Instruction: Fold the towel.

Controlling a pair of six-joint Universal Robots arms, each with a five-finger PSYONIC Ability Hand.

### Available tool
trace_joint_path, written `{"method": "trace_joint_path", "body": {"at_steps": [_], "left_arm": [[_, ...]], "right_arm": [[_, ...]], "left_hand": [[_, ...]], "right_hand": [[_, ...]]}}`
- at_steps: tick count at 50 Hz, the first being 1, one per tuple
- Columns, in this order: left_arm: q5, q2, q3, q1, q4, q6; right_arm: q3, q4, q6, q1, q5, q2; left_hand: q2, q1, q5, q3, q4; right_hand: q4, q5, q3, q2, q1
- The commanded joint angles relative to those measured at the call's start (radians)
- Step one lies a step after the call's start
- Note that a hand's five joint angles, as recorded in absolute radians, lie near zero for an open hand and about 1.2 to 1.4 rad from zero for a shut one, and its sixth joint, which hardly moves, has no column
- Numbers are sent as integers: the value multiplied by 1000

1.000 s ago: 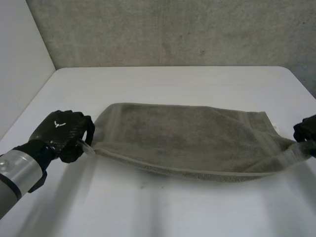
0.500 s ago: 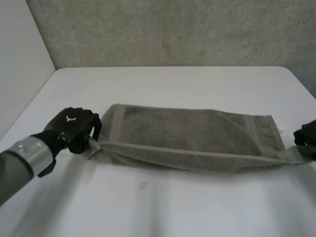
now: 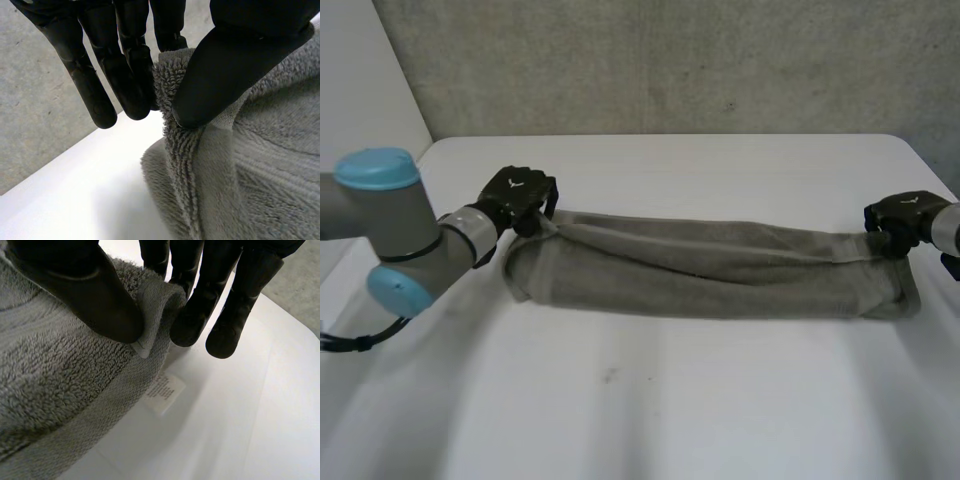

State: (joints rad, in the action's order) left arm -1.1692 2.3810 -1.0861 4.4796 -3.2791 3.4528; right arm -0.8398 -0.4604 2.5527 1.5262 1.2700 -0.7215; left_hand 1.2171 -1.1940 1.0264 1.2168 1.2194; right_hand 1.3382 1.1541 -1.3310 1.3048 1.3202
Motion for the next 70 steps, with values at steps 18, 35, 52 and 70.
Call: {"method": "trace_joint_path", "body": {"at_steps": [18,35,52,70], "left_arm": [[-93,302,446,-53,79,8],[-148,135,454,-72,98,-3],[-141,-89,13,-72,95,14],[-153,76,66,-68,-13,25]], "right_arm": [[260,-1,14,49,118,189],[283,68,132,54,108,-28],[-255,149,49,38,-38,-306],[-656,377,-60,25,-40,-362]], "left_hand": [[-748,725,-732,-748,-750],[-1043,1019,-1026,-1042,-1045],[-1001,978,-985,-1000,-1003],[-977,954,-961,-977,-980]], "right_hand": [[-954,-944,946,-920,-936],[-1164,-1154,1156,-1130,-1146],[-1164,-1154,1156,-1130,-1146],[-1164,-1154,1156,-1130,-1146]]}}
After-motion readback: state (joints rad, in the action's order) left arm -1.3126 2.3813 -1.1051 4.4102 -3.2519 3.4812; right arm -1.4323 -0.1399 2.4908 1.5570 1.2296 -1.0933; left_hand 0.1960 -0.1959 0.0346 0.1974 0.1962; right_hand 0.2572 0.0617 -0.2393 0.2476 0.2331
